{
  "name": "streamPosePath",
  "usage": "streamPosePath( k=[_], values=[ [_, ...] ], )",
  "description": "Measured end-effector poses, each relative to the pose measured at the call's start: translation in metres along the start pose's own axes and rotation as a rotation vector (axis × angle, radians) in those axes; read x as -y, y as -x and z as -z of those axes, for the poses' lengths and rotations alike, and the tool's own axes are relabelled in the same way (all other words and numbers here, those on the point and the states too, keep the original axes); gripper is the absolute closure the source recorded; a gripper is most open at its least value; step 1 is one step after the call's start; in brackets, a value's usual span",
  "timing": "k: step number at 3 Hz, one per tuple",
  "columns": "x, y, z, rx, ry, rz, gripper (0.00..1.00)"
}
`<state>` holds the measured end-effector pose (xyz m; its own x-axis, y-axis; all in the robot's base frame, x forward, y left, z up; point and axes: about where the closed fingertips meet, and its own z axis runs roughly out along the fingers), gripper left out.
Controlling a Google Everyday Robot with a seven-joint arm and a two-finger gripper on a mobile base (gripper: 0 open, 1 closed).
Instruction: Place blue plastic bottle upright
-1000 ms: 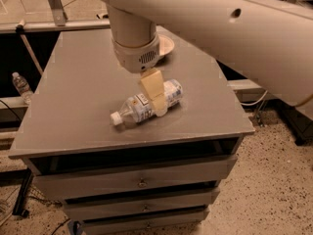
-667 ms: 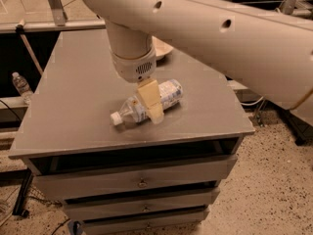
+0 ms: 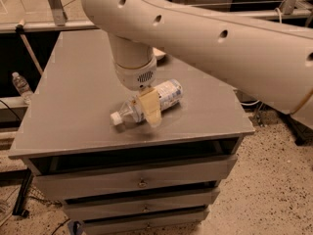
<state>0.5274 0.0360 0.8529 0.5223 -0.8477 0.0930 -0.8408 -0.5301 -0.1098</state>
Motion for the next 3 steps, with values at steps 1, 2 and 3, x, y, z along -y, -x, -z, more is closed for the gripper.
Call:
streamPosePath(
  k=[1,2,3],
  values=[
    [-0.003,-0.003,-0.006,0.008,-0.004,-0.011,0.40],
    [-0.006,-0.006,-0.011,0.025,-0.015,-0.027,0.63],
    [-0.005,-0.016,0.002,0.107,-0.062,-0.044,0.87]
  ],
)
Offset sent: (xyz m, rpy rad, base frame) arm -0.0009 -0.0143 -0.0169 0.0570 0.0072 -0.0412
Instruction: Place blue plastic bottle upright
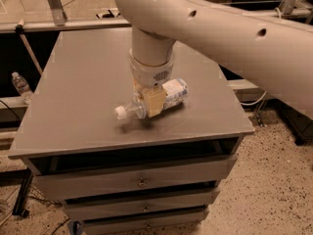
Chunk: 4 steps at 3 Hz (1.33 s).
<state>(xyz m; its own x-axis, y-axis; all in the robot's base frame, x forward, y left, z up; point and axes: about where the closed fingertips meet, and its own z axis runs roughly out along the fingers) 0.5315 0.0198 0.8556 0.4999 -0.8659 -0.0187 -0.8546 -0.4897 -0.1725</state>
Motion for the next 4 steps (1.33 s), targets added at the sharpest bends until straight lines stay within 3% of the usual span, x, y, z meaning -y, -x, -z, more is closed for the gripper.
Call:
streamPosePath(
  k=[1,2,3,4],
  values=[
    [0.004,-0.008,0.036,0.104,-0.078,0.006,1.00],
    [0.012,-0.018,0.078,0.283,-0.166,0.018,1.00],
    [0.014,-0.006,0.082,0.299,-0.172,0.022,1.00],
    [0.024,-0.018,0.081,0.338,-0.222,-0.023,1.00]
  ],
)
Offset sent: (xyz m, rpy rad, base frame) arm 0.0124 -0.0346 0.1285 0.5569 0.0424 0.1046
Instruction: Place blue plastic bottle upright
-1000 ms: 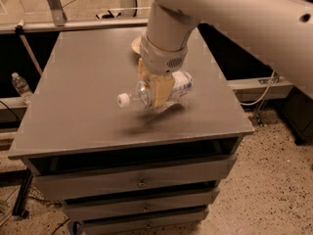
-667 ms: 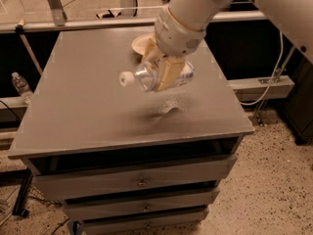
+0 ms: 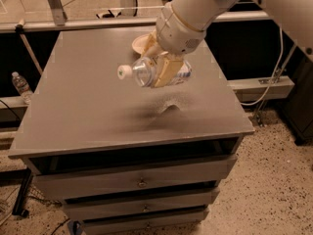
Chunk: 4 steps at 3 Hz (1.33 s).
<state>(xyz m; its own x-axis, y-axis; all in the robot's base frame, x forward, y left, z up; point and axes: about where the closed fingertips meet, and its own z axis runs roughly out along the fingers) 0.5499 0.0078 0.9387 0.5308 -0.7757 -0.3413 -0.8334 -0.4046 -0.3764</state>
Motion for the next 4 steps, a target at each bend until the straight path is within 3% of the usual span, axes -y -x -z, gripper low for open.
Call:
streamPosePath(
  k=[1,2,3,4],
  values=[
    [0.015,0.001,0.013,0.156,-0.111,-0.106,1.00],
    [0.022,-0.001,0.023,0.262,-0.177,-0.182,1.00],
    [0.022,-0.006,0.027,0.386,-0.218,-0.311,1.00],
    [0.022,-0.006,0.027,0.386,-0.218,-0.311,1.00]
  ],
)
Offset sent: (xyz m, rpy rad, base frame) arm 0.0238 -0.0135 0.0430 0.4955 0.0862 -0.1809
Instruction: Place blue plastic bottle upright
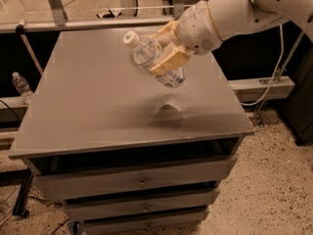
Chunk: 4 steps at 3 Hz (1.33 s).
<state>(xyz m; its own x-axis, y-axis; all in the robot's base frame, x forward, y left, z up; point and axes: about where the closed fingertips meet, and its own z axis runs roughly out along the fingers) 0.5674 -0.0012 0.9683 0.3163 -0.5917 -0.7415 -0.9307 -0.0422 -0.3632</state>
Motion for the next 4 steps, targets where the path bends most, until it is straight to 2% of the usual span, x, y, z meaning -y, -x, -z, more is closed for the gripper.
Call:
streamPosePath(
  k=[2,4],
  values=[
    [0.008,0.001,0.002,0.241,-0.024,-0.118,1.00],
    [0.012,-0.019,0.001,0.433,-0.070,-0.283,1.00]
  ],
)
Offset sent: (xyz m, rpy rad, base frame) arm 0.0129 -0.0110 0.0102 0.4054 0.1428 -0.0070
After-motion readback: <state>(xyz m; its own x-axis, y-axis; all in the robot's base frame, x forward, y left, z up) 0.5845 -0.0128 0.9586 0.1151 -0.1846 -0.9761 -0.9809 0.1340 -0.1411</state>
